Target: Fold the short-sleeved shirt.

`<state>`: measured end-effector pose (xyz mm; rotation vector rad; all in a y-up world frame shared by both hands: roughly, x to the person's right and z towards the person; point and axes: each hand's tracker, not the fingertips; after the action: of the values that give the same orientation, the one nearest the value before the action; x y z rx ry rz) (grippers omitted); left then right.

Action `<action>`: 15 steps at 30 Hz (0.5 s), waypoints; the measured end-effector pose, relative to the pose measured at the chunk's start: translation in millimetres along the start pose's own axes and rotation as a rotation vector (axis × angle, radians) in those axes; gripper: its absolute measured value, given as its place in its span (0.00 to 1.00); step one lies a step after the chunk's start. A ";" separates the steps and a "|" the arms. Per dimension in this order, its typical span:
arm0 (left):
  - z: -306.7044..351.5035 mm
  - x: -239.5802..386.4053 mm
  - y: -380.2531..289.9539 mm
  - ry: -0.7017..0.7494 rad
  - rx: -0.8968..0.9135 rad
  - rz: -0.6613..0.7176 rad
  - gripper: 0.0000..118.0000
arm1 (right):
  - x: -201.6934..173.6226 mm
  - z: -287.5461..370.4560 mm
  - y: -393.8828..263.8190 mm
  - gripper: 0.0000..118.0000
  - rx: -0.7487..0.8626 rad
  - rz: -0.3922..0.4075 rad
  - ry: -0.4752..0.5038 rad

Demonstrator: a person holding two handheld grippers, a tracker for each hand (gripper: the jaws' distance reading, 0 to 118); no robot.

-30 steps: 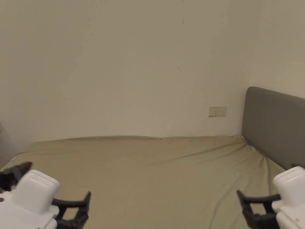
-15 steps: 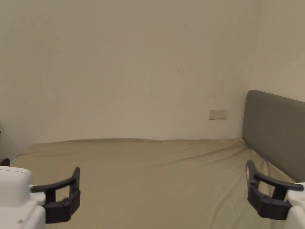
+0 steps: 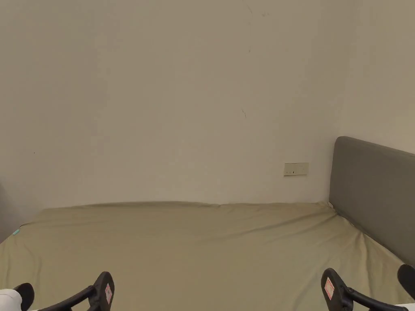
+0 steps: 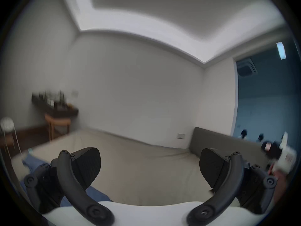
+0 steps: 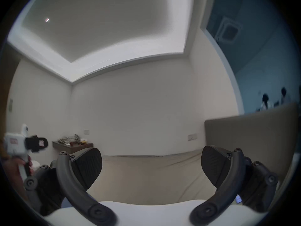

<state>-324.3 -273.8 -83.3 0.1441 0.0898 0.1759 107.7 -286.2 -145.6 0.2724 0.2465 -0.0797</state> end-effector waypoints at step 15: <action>8.7 31.8 5.5 -0.033 -0.009 -0.193 1.00 | 9.8 -19.0 -12.6 1.00 -0.224 -0.043 -0.058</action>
<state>-293.2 -263.9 -76.3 0.1283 0.0700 -0.0185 111.4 -293.5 -169.0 0.0422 0.2011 -0.1019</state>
